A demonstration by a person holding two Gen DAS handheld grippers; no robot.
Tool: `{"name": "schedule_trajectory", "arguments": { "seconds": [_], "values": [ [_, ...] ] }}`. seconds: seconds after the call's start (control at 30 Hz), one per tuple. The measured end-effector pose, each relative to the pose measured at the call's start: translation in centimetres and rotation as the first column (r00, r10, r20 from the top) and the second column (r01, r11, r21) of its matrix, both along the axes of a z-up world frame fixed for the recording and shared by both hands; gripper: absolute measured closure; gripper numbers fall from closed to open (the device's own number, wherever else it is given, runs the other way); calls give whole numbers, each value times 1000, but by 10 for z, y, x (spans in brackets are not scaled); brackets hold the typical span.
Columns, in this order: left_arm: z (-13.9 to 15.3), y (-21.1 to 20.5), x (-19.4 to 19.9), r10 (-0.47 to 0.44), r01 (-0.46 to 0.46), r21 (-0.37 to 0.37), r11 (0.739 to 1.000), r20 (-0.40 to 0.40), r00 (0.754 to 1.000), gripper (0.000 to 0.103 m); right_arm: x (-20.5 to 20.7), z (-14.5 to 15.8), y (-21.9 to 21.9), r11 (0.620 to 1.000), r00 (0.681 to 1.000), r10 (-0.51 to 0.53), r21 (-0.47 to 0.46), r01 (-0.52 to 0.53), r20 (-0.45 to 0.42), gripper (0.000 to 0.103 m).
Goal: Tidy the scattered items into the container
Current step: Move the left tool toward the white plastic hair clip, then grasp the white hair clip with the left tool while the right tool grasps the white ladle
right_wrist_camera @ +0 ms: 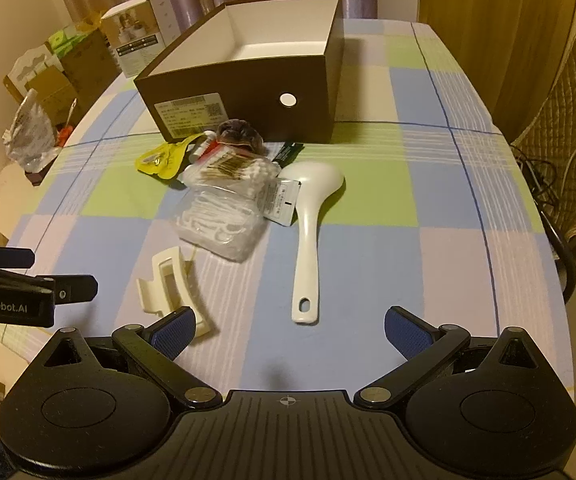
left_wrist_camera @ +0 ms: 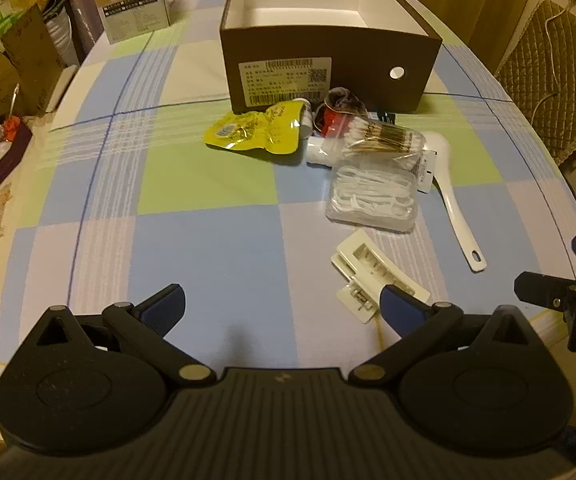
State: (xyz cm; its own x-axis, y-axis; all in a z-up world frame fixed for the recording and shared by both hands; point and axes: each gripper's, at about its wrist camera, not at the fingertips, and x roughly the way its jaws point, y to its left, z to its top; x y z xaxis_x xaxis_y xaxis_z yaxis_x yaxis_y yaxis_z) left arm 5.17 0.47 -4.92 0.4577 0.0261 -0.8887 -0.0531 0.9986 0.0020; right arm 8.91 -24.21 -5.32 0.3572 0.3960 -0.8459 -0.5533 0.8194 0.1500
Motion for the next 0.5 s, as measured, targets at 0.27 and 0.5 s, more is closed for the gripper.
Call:
{"name": "schedule_trajectory", "arguments": {
  "seconds": [0.27,0.5],
  "values": [
    [-8,-10,11,-23,22,-32,999,-12,1000,2,19,-7,-8,1000,1000,11,20,-12,19,0],
    [-24,-19,26,-41,36,-92,995,-49,998,11,40,-16,-17,999,1000,19,37,-19,2,0]
  ]
}}
